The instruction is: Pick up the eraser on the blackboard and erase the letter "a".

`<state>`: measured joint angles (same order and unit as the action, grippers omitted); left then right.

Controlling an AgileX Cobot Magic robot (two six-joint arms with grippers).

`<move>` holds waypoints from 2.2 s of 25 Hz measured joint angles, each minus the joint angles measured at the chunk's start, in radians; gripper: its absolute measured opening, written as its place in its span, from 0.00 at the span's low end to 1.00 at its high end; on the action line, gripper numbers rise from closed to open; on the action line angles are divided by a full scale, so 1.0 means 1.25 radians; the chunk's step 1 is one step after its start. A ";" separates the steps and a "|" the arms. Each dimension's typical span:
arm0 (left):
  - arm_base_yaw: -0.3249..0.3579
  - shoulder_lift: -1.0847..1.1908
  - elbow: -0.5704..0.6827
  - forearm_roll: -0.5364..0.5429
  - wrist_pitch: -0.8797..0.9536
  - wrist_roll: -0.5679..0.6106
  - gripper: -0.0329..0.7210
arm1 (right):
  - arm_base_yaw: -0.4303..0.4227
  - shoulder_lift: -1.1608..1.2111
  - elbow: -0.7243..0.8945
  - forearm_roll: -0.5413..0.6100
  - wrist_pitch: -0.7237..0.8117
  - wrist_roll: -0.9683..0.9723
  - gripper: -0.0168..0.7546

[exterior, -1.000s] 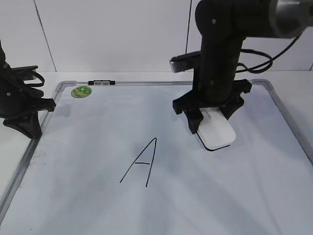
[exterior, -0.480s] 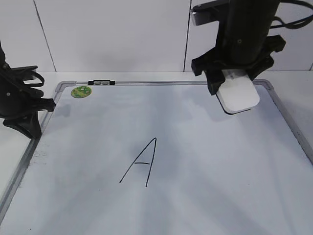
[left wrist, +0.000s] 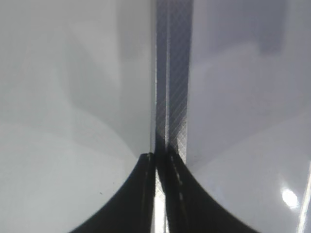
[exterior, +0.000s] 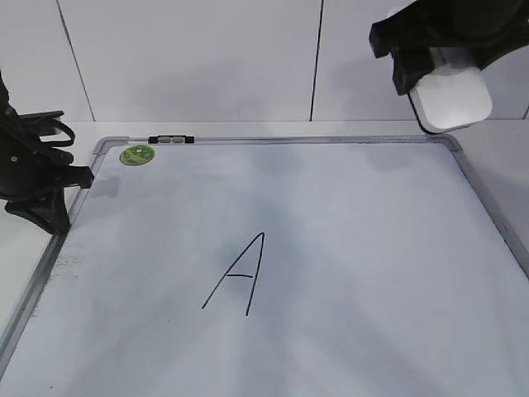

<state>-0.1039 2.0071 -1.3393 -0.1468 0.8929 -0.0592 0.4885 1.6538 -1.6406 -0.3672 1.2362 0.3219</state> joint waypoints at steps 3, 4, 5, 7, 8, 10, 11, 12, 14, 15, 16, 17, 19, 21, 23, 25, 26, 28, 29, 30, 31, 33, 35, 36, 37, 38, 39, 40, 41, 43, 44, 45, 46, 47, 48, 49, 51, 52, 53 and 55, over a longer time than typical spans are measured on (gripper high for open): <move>0.000 0.000 0.000 -0.001 0.000 0.000 0.09 | 0.000 -0.037 0.000 -0.009 0.004 0.003 0.75; 0.000 0.000 0.000 -0.001 0.000 0.000 0.09 | 0.000 -0.049 0.003 -0.012 0.004 0.006 0.75; 0.000 0.000 0.000 -0.003 0.000 0.000 0.09 | 0.000 -0.063 0.008 -0.014 0.005 0.008 0.75; 0.000 0.000 0.000 -0.005 0.000 0.000 0.09 | 0.000 -0.091 0.027 -0.022 0.007 0.013 0.75; 0.000 0.000 0.000 -0.006 0.000 0.000 0.09 | 0.000 -0.103 0.039 -0.030 0.008 0.018 0.75; 0.000 0.000 0.000 -0.007 0.000 0.000 0.09 | 0.000 -0.129 0.064 -0.046 0.010 0.028 0.75; 0.000 0.000 0.000 -0.007 0.000 0.000 0.09 | 0.000 -0.142 0.079 -0.054 0.010 0.033 0.75; 0.000 0.000 0.000 -0.007 0.000 0.000 0.09 | 0.000 -0.155 0.094 -0.058 0.010 0.038 0.75; 0.000 0.000 0.000 -0.007 0.000 0.000 0.09 | 0.000 -0.178 0.119 -0.070 0.011 0.045 0.75; 0.000 0.000 0.000 -0.008 0.000 0.000 0.09 | -0.001 -0.187 0.133 -0.072 0.012 0.047 0.75; 0.000 0.000 0.000 -0.008 0.000 0.000 0.09 | -0.005 -0.196 0.145 -0.073 0.012 0.051 0.75; 0.000 0.000 0.000 -0.008 0.000 0.000 0.09 | -0.011 -0.205 0.157 -0.073 0.012 0.050 0.75; 0.000 0.000 0.000 -0.008 0.000 0.000 0.10 | -0.027 -0.216 0.182 -0.073 0.012 0.050 0.75; 0.000 0.000 0.000 -0.008 0.000 0.000 0.10 | -0.050 -0.224 0.206 -0.073 0.012 0.053 0.75; 0.000 0.000 0.000 -0.008 0.000 0.000 0.10 | -0.074 -0.234 0.230 -0.066 0.012 0.052 0.75; 0.000 0.000 0.000 -0.008 0.000 0.000 0.10 | -0.092 -0.239 0.246 -0.051 0.012 0.049 0.75; 0.000 0.000 0.000 -0.008 0.000 0.000 0.10 | -0.100 -0.241 0.254 -0.041 0.012 0.047 0.75; 0.000 0.000 0.000 -0.008 0.000 0.000 0.10 | -0.109 -0.242 0.270 -0.026 0.012 0.039 0.75; 0.000 0.000 0.000 -0.008 0.000 0.000 0.10 | -0.110 -0.242 0.281 -0.020 0.012 0.036 0.75; 0.000 0.000 0.000 -0.009 0.000 0.000 0.10 | -0.111 -0.242 0.292 -0.014 0.012 0.034 0.75; 0.000 0.000 0.000 -0.009 0.000 0.000 0.10 | -0.111 -0.242 0.303 -0.010 0.012 0.033 0.75; 0.000 0.000 0.000 -0.009 0.000 0.000 0.11 | -0.111 -0.241 0.319 -0.002 0.011 0.032 0.75; 0.000 0.000 0.000 -0.010 0.000 0.000 0.11 | -0.111 -0.233 0.334 0.005 0.011 0.030 0.75; 0.000 0.000 0.000 -0.010 0.000 0.000 0.11 | -0.111 -0.227 0.341 0.010 0.011 0.028 0.75; 0.000 0.000 0.000 -0.010 0.000 0.000 0.11 | -0.111 -0.220 0.347 0.014 0.011 0.029 0.75; 0.000 0.000 0.000 -0.010 0.000 0.000 0.11 | -0.111 -0.210 0.353 0.018 0.011 0.029 0.75; 0.000 0.000 0.000 -0.010 0.000 0.000 0.11 | -0.111 -0.203 0.355 0.021 0.009 0.029 0.75; 0.000 0.000 0.000 -0.010 0.000 0.000 0.12 | -0.112 -0.192 0.357 0.025 0.009 0.029 0.75; 0.000 0.000 0.000 -0.010 0.000 0.000 0.12 | -0.115 -0.182 0.356 0.028 0.008 0.029 0.75; 0.000 0.000 0.000 -0.010 0.000 0.000 0.12 | -0.126 -0.166 0.356 0.052 -0.001 0.019 0.75; 0.000 0.000 0.000 -0.010 0.000 0.000 0.12 | -0.136 -0.156 0.356 0.064 -0.007 0.016 0.75; 0.000 0.000 0.000 -0.010 0.000 0.000 0.12 | -0.144 -0.147 0.356 0.074 -0.010 0.008 0.75; 0.000 0.000 0.000 -0.010 0.000 0.000 0.12 | -0.155 -0.139 0.356 0.085 -0.015 0.001 0.75; 0.000 0.000 0.000 -0.010 0.000 0.000 0.12 | -0.167 -0.129 0.356 0.096 -0.017 -0.006 0.75; 0.000 0.000 0.000 -0.010 0.000 0.000 0.12 | -0.178 -0.120 0.356 0.106 -0.017 -0.013 0.75; 0.000 0.000 0.000 -0.010 0.000 0.000 0.12 | -0.186 -0.112 0.356 0.116 -0.017 -0.021 0.75; 0.000 0.000 0.000 -0.012 0.000 0.000 0.12 | -0.203 -0.092 0.356 0.136 -0.022 -0.039 0.75; 0.000 0.000 0.000 -0.012 0.000 0.000 0.12 | -0.208 -0.082 0.356 0.143 -0.023 -0.048 0.75; 0.000 0.000 0.000 -0.012 0.000 0.000 0.12 | -0.215 -0.072 0.356 0.149 -0.024 -0.054 0.75; 0.000 0.000 0.000 -0.013 0.000 0.000 0.12 | -0.227 -0.045 0.356 0.154 -0.026 -0.059 0.75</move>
<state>-0.1039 2.0071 -1.3393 -0.1635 0.8929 -0.0592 0.2050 1.5976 -1.1952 -0.1741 1.2038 0.2480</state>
